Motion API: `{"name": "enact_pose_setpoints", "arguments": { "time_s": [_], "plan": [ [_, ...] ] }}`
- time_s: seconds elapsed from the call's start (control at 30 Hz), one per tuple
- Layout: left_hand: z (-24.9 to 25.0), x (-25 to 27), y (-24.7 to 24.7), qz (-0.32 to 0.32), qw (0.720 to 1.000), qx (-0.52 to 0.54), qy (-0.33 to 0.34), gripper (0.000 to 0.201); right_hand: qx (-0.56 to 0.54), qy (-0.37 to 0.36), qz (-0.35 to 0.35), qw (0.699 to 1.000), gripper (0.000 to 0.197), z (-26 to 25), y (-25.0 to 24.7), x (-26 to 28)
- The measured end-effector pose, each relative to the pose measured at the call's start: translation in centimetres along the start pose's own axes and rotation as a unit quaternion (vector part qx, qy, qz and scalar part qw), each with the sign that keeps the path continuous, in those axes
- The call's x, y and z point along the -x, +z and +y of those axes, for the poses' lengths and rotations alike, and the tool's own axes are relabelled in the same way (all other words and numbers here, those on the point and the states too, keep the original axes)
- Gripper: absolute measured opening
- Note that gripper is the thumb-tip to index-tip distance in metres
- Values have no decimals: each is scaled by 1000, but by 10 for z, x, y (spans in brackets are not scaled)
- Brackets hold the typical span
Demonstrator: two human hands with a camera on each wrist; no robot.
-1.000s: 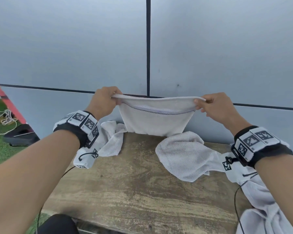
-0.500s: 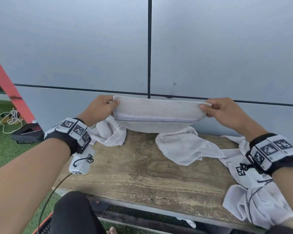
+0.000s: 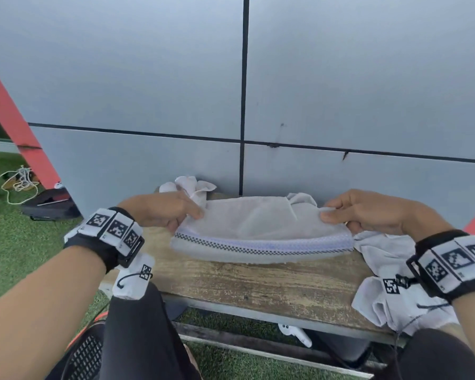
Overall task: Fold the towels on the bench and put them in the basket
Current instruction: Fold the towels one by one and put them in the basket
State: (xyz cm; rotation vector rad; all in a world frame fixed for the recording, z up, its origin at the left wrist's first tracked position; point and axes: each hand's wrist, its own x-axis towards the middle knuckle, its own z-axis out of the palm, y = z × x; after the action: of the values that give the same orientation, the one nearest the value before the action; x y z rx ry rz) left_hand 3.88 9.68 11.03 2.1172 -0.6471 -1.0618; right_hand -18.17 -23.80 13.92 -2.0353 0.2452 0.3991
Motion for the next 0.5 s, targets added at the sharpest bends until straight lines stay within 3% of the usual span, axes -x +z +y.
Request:
{"name": "enact_pose_setpoints", "arguments": {
  "time_s": [0.13,0.3,0.5],
  "plan": [
    [-24,-15,4,27,999,21,-2,35,-1,33,26,999,49,13,4,-19],
    [-42,-43,1,132,988,59,48,14,23,5,117,993,16,15,-2,-53],
    [-47,-96,-9,293,945,138,46,22,49,-8,216,975,27,29,-18,-122]
  ]
}}
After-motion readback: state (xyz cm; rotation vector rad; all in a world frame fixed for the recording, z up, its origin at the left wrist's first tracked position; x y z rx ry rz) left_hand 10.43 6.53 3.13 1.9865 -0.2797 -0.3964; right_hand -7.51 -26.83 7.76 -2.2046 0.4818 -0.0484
